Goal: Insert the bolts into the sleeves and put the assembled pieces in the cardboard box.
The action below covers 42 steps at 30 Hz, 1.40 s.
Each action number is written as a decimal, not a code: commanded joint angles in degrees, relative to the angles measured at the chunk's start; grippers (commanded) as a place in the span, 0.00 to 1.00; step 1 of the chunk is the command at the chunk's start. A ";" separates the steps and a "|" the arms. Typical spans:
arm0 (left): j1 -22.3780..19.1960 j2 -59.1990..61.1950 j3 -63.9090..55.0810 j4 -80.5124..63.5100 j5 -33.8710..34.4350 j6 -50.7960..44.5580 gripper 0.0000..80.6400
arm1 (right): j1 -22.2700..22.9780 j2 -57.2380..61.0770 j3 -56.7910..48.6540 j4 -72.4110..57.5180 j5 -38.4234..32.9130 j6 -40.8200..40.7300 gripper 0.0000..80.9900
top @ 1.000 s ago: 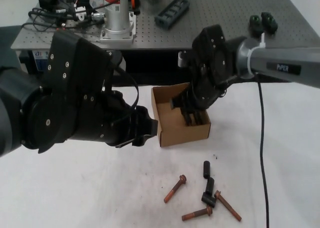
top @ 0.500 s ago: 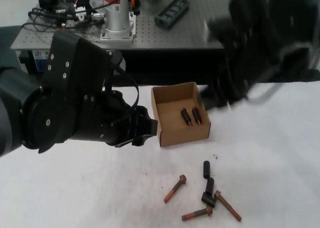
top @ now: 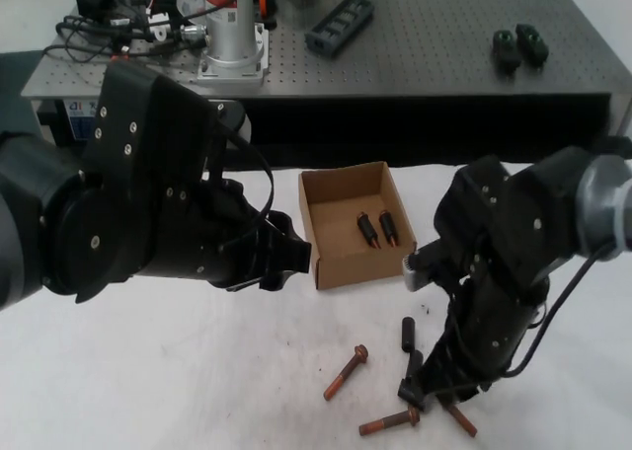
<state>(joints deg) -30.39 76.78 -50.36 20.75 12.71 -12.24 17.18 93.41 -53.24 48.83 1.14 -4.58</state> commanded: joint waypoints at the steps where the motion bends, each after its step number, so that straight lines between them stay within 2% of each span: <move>1: -0.09 -0.67 -0.15 -0.29 -0.57 1.17 0.55 | 0.67 2.68 -0.09 -2.80 -2.08 -0.65 0.32; 7: -0.09 -0.67 -0.15 -0.29 -0.57 1.17 0.55 | 1.67 5.65 -0.09 -3.61 1.28 -0.65 0.32; 9: -0.09 -0.67 -0.15 -0.17 -0.57 2.05 0.55 | 1.65 5.91 -0.09 -3.61 2.03 -0.65 0.29; 11: -0.09 -0.67 -0.15 0.12 -0.32 2.78 0.55 | 1.65 5.89 -0.09 -3.73 2.10 -0.65 0.21; 13: -0.09 -0.67 -0.15 0.40 1.69 3.70 0.55 | 1.65 5.89 -0.09 -4.11 2.10 -1.92 0.06; 14: -0.09 -0.67 -0.15 0.51 2.61 3.68 0.55 | 1.65 5.89 0.05 -4.74 2.10 -2.37 0.02; 15: -0.09 -0.67 -0.15 0.61 3.64 3.79 0.55 | 1.65 5.75 0.19 -5.59 2.10 -2.34 0.06; 20: -1.00 1.39 -0.99 1.53 8.39 3.73 0.55 | -1.62 0.45 1.54 -5.12 1.19 -1.58 0.06; 28: -10.37 15.71 -11.74 9.69 8.29 8.47 0.55 | -9.60 -19.60 11.02 -4.18 -2.22 1.42 0.06; 31: -12.31 22.77 -18.43 12.18 5.95 8.10 0.54 | -11.52 -25.89 13.43 -2.21 -2.16 2.58 0.06; 34: -12.77 29.25 -26.25 16.41 4.45 5.87 0.49 | -13.07 -30.86 14.97 -1.41 -2.16 4.58 0.06; 42: -12.77 45.67 -47.56 26.24 3.61 3.10 0.49 | -15.81 -37.07 15.33 -0.31 -2.16 4.93 0.06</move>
<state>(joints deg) -43.00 119.34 -93.34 43.86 17.41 -8.06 2.43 57.86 -37.82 48.47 -0.52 0.00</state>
